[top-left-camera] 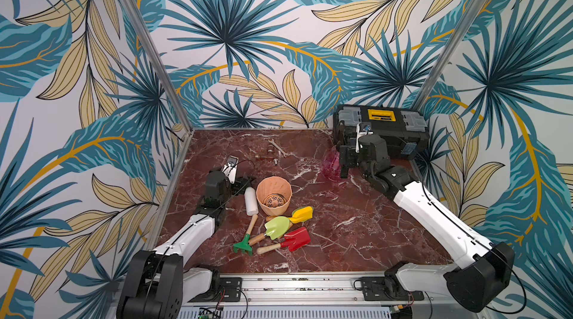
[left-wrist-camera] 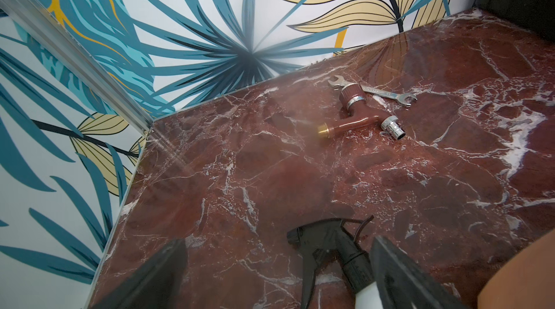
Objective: Organize the gardening tools
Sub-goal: Adjust the gardening tool at the center of the board, then pick up the container from the center of the board.
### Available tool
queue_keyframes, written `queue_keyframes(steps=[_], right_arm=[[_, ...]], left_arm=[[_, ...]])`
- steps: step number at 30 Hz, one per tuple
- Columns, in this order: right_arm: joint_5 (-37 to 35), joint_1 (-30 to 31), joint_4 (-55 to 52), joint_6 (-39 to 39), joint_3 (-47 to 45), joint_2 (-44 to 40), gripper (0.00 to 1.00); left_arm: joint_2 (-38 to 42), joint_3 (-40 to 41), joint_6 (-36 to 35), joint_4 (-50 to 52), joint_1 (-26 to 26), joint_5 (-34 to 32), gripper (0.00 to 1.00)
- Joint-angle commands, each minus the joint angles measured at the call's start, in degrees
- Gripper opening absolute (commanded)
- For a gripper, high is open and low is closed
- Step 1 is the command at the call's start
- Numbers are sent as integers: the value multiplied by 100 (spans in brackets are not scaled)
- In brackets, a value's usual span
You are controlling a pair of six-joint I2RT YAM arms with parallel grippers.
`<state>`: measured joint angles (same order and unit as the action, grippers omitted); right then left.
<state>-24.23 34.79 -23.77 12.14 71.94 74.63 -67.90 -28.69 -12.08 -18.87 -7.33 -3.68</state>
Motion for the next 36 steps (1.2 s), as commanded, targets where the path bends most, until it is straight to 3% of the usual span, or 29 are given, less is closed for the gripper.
queue_keyframes(steps=[1,6,16,23,36], right_arm=[[607,163,-1284,-133,492,167,89],[1035,726,-2086,-282,1350,794,86],[2185,1478,-2215,-557,2516,2354,80],[2361,1715,-2619,-839,3443,3556,72],[2071,1944,-2615,-955,3630,4628,51]], left_arm=[[133,-198,88,120,-41,-43,100],[154,-208,101,147,-59,-53,100],[205,-216,147,225,-82,-19,100],[251,-175,120,256,-90,-66,100],[207,-130,114,187,-97,-61,100]])
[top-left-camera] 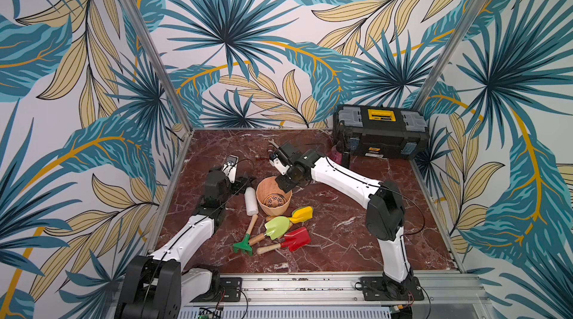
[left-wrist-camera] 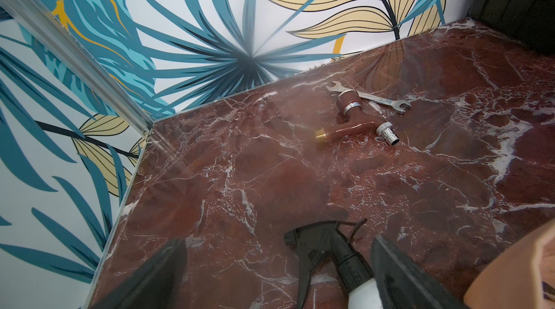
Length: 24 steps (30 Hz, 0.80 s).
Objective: Organize the gardening tools
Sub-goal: Pick up the container from the center of the board.
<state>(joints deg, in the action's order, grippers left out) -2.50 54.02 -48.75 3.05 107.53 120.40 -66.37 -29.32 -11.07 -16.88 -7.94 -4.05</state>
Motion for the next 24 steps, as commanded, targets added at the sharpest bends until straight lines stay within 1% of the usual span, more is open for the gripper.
queue_keyframes(steps=[1,7,13,16,21,24], right_arm=[[-99,21,-97,-46,73,85,49],[-380,21,-79,-10,75,237,32],[-627,21,-98,-6,80,263,20],[-767,21,-108,-12,83,212,12],[-885,-32,-50,-46,91,49,3],[-894,-142,-33,-51,200,-49,1]], left_arm=[[54,-65,17,-16,-32,-33,100],[55,-56,13,-14,-32,-31,100],[54,-48,16,-24,-32,-34,100],[53,-41,9,-33,-31,-30,100],[54,-39,3,-33,-37,-33,100],[54,-39,10,-34,-31,-24,100]])
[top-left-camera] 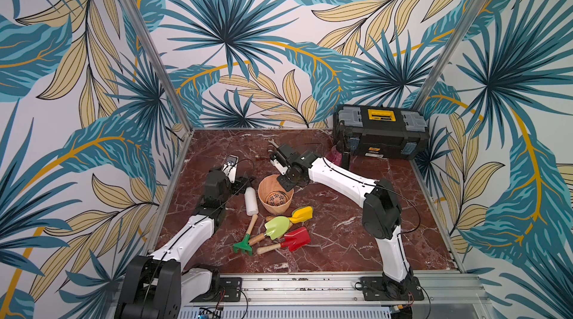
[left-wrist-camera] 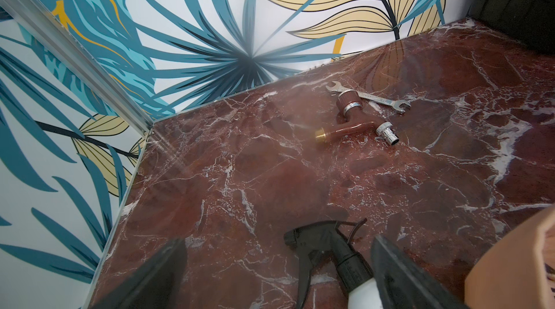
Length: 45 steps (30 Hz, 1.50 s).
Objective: Organize the gardening tools
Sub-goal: Pick up the container from the center of the board, then place the container at the center of the board.
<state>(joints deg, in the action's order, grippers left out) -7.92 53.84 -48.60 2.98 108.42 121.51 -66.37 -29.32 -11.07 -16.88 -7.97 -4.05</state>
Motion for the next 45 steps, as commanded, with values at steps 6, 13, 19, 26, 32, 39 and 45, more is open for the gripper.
queue_keyframes(steps=[6,13,19,26,32,39,45], right_arm=[[-52,-488,-169,-142,592,-65,1],[237,-793,-285,-122,1244,436,1],[353,-807,-392,-73,1640,856,1],[370,-792,-415,-52,1691,1110,1],[368,-805,-409,-13,1697,1160,6],[366,-810,-362,27,1745,973,42],[383,-814,-311,100,1706,588,59]], left_arm=[[45,-39,25,-28,-28,-8,100],[54,-39,63,1,-29,-6,100],[53,-47,74,27,-30,-24,100],[32,-47,70,27,-31,-50,100],[21,-72,78,51,-33,-69,100],[-15,-100,85,97,-33,-91,100],[-8,-133,103,136,-32,-86,100]])
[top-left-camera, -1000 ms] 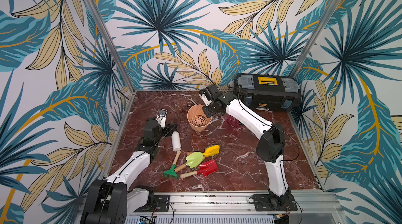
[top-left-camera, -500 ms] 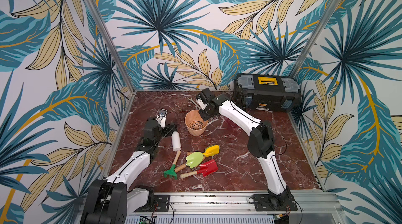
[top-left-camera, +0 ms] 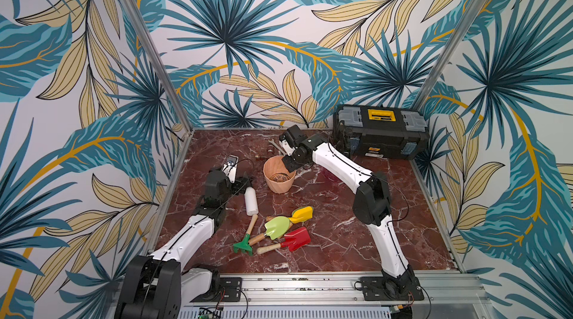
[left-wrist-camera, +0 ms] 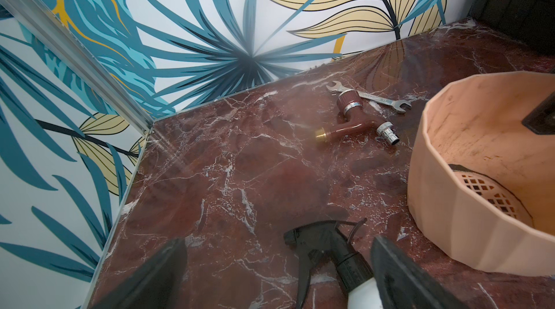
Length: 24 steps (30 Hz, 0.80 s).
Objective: Organize the gardening tools
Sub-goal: Place the container at the center of the board.
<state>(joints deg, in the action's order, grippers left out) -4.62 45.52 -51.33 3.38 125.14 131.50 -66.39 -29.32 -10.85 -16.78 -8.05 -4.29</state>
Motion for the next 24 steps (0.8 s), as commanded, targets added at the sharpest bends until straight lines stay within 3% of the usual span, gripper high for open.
queue_keyframes(steps=[1,8,24], right_arm=[[62,16,-21,76,1,-492,60],[470,40,359,37,-813,-1358,63],[813,554,1410,-313,-4334,-3505,65]], left_arm=[[-6,-147,77,142,-17,-55,100],[19,-203,125,254,-26,3,100],[108,-288,305,385,-30,246,100]])
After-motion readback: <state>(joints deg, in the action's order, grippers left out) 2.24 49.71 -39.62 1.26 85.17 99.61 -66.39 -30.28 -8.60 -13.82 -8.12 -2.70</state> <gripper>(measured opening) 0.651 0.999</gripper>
